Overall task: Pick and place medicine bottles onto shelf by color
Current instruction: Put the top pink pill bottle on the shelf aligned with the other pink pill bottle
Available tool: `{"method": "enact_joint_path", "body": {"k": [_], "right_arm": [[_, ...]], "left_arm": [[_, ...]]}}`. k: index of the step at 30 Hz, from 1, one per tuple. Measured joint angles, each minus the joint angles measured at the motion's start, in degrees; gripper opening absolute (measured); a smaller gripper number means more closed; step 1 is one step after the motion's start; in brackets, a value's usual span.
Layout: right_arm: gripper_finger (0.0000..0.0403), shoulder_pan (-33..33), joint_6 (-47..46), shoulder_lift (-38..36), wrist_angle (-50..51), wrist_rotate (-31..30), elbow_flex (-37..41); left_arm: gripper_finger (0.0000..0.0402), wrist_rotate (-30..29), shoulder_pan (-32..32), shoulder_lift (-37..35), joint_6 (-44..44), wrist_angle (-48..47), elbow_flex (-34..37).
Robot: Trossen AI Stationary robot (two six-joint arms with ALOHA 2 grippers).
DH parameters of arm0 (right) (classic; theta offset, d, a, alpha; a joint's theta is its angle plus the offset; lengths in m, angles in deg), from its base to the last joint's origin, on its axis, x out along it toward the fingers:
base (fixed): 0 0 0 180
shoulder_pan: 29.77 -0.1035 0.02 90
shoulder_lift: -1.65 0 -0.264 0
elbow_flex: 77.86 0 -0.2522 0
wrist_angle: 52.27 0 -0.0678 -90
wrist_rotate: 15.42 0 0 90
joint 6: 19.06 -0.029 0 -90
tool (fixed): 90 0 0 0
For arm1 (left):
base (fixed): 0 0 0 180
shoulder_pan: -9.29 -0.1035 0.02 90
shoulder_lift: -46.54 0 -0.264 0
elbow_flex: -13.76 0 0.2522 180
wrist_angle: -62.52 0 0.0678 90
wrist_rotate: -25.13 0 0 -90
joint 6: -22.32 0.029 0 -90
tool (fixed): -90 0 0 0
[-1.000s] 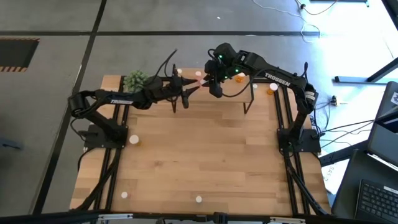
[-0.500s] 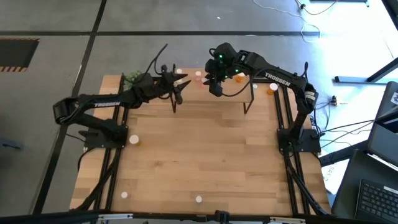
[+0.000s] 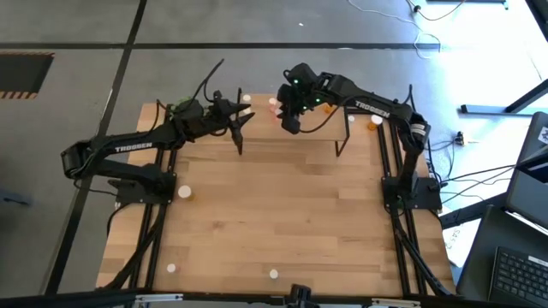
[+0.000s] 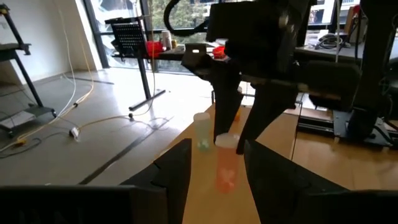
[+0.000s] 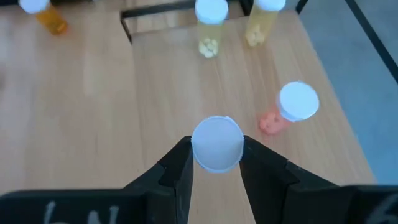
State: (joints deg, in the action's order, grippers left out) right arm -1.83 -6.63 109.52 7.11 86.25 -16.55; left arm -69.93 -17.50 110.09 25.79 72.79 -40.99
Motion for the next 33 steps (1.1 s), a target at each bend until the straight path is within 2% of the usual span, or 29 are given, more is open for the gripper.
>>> {"method": "enact_joint_path", "body": {"k": [11, 16, 33], "right_arm": [[0.0119, 0.00, 0.09, 3.30, -2.37, -0.37, 0.00], [0.0119, -0.04, 0.19, 3.81, -2.61, -4.51, 0.02], [0.0119, -0.12, 0.11, 3.83, -2.92, -3.60, 0.07]], "left_arm": [[0.0142, 0.15, 0.58, 0.00, -0.35, -0.09, 0.00], [0.0142, 0.27, 1.46, 0.00, -0.35, -0.09, 0.00], [0.0142, 0.26, 1.84, 0.02, -0.33, -0.04, 0.00]]}}
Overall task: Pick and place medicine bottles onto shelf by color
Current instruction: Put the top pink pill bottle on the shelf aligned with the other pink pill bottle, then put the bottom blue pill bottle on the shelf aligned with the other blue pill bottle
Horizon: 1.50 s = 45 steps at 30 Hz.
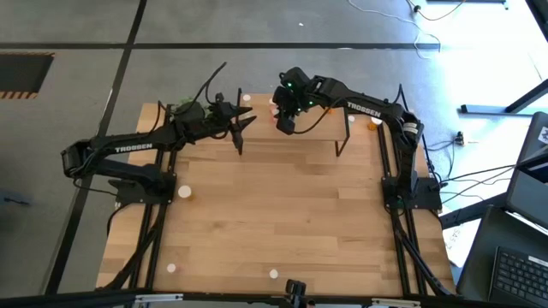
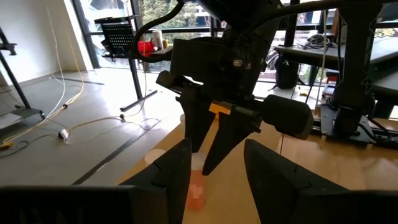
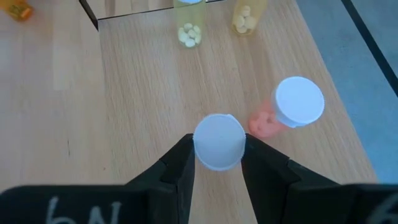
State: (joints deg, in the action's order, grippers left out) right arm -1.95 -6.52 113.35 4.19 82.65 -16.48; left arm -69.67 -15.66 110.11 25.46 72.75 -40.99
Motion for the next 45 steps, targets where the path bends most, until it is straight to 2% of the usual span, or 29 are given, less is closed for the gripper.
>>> {"method": "enact_joint_path", "body": {"k": [6, 16, 26, 31, 37, 45], "right_arm": [[0.0122, 0.02, -0.02, 0.00, -0.02, 0.11, 0.02], [0.0158, 0.02, -0.09, 0.02, -0.15, 0.13, 0.02], [0.0161, 0.02, -0.17, 0.07, -0.74, 0.07, -1.12], [0.0162, 0.02, -0.04, 0.07, 3.40, -0.04, -5.37], [0.0162, -0.12, -0.04, 0.00, 14.14, -0.02, -13.91], [0.0162, -3.79, 0.51, -0.09, 24.13, -0.01, -23.12]], "left_arm": [[0.0142, 0.00, 0.00, 0.00, 0.00, 0.00, 0.00], [0.0142, 0.00, 0.00, 0.00, 0.00, 0.02, 0.00], [0.0142, 0.00, 0.00, 0.00, 0.10, 0.02, 0.00], [0.0142, -0.01, 0.00, -1.23, 0.51, -0.25, 0.00], [0.0142, -0.87, 1.10, -5.37, 3.26, -4.24, -0.08], [0.0142, -4.15, 5.64, -11.80, -0.92, -17.84, -0.09]]}}
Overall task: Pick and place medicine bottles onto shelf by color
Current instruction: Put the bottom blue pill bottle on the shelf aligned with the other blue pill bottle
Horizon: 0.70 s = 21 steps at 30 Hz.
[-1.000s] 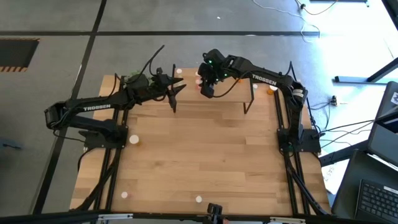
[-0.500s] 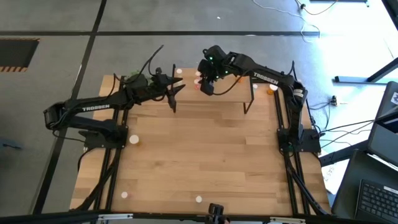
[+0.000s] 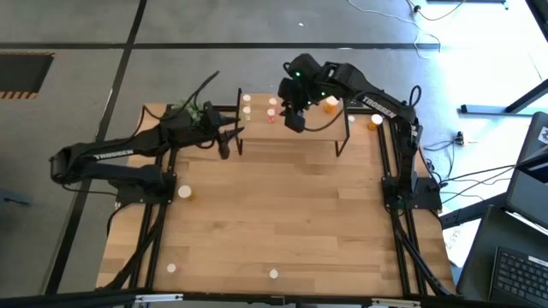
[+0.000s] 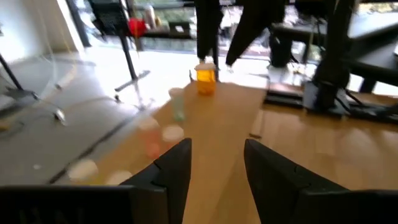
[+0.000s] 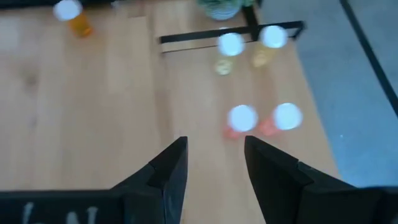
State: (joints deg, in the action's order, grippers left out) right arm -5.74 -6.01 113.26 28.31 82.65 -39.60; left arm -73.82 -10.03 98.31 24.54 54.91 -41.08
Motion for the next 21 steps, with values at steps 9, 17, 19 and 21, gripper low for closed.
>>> {"method": "enact_joint_path", "body": {"k": [9, 17, 19, 21], "right_arm": [[0.0162, -5.31, -4.57, -7.63, 7.35, -4.96, -2.08], [0.0162, -14.87, -13.00, -13.61, 15.97, -13.14, -2.06], [0.0162, -17.90, -16.52, -14.00, 17.58, -15.25, -2.04], [0.0162, -20.33, -21.43, -14.74, 19.91, -19.42, -1.95]], "left_arm": [[0.0142, -0.96, 6.48, -5.45, -6.52, -10.98, 0.04], [0.0142, -0.81, 12.41, -9.57, -8.29, -14.93, 0.07], [0.0142, -0.83, 13.97, -10.56, -8.72, -15.46, 0.07], [0.0142, -0.82, 15.20, -11.27, -9.92, -16.61, 0.07]]}}
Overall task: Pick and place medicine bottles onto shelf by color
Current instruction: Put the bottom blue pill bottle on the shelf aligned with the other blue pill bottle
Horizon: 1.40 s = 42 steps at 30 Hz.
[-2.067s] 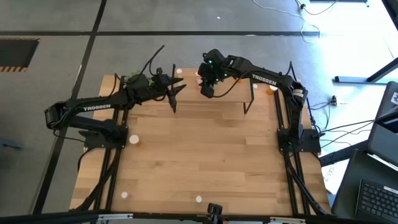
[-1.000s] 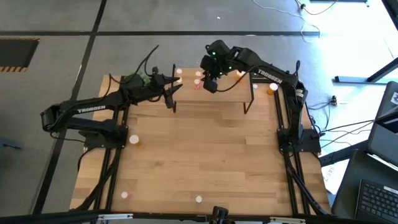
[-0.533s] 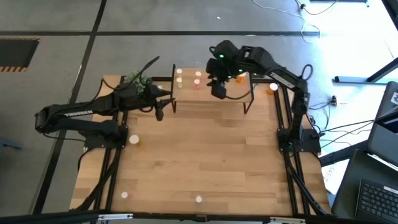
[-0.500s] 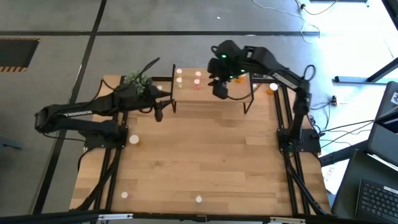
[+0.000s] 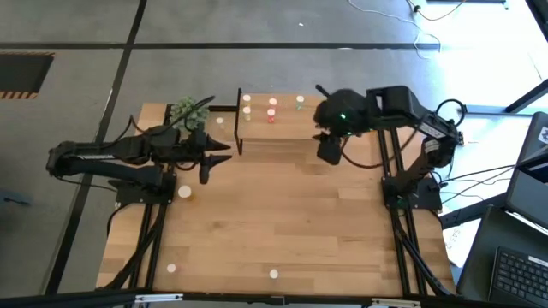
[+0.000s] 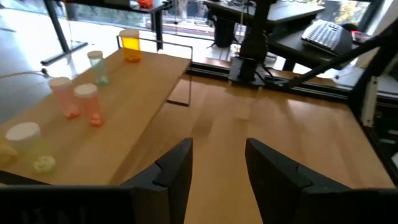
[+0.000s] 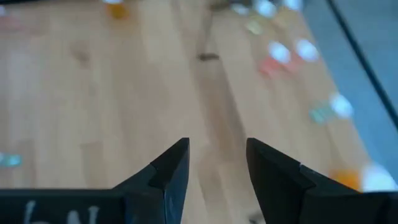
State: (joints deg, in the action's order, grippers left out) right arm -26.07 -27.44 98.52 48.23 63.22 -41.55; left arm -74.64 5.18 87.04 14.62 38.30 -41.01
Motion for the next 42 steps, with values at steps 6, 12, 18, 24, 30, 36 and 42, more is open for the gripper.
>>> {"method": "enact_joint_path", "body": {"k": [6, 12, 18, 24, 30, 36, 42], "right_arm": [[0.0162, -3.88, -13.73, -3.27, 3.32, -11.08, 2.00], [0.0162, -3.02, -21.71, -12.18, 3.17, -13.92, 14.92], [0.0162, 1.49, -32.88, -23.52, 2.60, -16.08, 31.58], [0.0162, 5.15, -34.71, -27.53, -3.82, -14.95, 39.56], [0.0162, 5.92, -18.35, -27.51, -11.79, -6.47, 41.35], [0.0162, 7.28, -9.57, -27.52, -13.70, 5.41, 41.38], [0.0161, 4.47, 1.17, -24.67, -23.91, 25.28, 41.38]], "left_arm": [[0.0142, -0.01, 2.88, -0.54, -0.94, -1.96, 0.00], [0.0142, -0.06, 3.16, -0.51, -1.16, -1.98, 0.00], [0.0142, -1.24, 3.01, -0.51, -1.21, -1.92, 0.00], [0.0142, -5.58, 2.98, -0.38, -1.32, -1.92, 0.00], [0.0142, -7.30, 1.57, -0.34, -2.80, -1.88, 0.00], [0.0142, -7.31, 0.17, -0.34, -2.78, -1.90, 0.00], [0.0142, -7.26, -0.67, -0.34, -2.76, -2.03, 0.00]]}}
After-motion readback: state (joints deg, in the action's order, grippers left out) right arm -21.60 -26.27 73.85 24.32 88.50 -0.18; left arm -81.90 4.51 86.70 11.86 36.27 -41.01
